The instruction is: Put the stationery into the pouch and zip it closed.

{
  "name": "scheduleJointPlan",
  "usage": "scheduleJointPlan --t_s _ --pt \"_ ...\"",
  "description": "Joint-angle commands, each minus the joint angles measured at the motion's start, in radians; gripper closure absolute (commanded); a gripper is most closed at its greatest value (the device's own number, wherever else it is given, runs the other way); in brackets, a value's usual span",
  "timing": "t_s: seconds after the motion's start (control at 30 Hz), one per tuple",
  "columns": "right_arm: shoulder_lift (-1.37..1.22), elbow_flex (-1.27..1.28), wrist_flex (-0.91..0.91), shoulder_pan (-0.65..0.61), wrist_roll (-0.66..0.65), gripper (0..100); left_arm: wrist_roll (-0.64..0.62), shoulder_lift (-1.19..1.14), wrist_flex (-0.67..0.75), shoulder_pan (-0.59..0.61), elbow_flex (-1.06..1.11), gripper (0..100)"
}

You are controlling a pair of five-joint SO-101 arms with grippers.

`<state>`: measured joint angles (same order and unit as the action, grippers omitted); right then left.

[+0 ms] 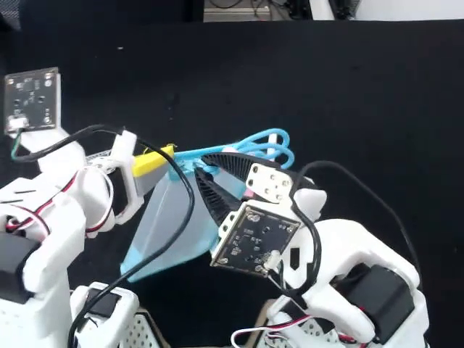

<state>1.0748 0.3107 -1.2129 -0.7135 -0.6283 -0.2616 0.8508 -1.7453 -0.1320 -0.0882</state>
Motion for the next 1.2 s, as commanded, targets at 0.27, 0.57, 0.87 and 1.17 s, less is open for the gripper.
scheduleJointPlan --t_s 0.27,0.57,0.87,1.17 --pt "0.010 -0.004 0.034 -0.005 -0.008 98.8 0.029 -0.009 -0.015 0.010 -0.183 70" --pt "0.010 -0.004 0.035 -0.008 -0.008 98.8 0.071 0.002 -0.015 -0.111 -0.070 70" --pt "0.010 -0.004 0.029 -0.009 -0.008 98.8 0.069 -0.008 -0.011 -0.131 -0.176 70" --pt "0.025 -0.013 0.028 -0.005 -0.026 98.8 0.069 -0.051 0.038 -0.131 -0.048 70"
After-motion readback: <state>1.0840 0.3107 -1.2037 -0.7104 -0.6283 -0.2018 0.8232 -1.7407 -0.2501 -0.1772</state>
